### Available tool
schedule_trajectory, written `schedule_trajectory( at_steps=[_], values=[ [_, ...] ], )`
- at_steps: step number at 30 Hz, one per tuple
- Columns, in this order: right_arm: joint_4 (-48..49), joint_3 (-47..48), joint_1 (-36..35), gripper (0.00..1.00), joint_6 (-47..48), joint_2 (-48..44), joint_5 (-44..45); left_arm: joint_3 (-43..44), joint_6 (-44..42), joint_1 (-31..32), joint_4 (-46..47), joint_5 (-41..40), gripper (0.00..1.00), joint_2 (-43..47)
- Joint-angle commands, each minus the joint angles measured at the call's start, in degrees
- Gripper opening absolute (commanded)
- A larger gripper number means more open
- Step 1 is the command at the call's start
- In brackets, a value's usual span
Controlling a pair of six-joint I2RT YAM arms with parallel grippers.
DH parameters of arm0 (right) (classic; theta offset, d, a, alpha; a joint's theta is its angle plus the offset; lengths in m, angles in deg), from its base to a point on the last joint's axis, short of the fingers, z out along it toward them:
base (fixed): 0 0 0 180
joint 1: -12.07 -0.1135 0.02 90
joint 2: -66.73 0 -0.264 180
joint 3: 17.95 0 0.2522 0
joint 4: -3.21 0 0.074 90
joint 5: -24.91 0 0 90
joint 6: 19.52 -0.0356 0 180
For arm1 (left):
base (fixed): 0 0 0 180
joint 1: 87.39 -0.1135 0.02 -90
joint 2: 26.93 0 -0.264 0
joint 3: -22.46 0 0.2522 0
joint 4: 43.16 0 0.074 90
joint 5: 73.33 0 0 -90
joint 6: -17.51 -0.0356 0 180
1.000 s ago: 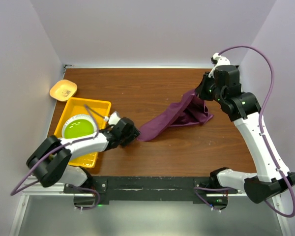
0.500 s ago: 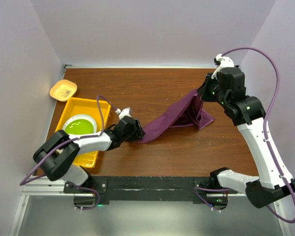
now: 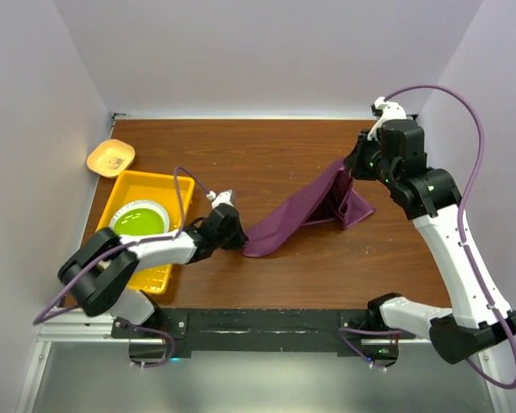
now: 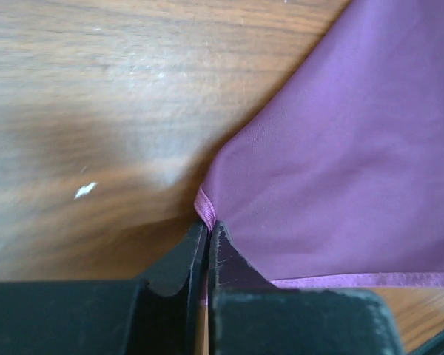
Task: Fold the napkin, place the utensils inside, and roll it up
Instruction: Flatten the napkin out
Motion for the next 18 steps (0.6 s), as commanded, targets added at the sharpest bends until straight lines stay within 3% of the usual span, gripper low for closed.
schedule_trajectory(
  at_steps=[1, 9, 18],
  values=[
    [1.21, 5.29, -0.07, 0.0, 1.69, -0.32, 1.58, 6.62, -4.96, -0.09, -8.21, -2.71, 0.0, 13.22],
    [5.24, 14.69, -0.07, 0.0, 6.07, -7.86, 0.97, 34.81, -16.74, -0.44, -17.56, 0.8, 0.0, 26.7],
    [17.91, 10.05, -0.16, 0.0, 7.76, -29.64, -7.82, 43.2, -18.86, -0.44, -16.59, 10.12, 0.0, 39.89]
  ],
)
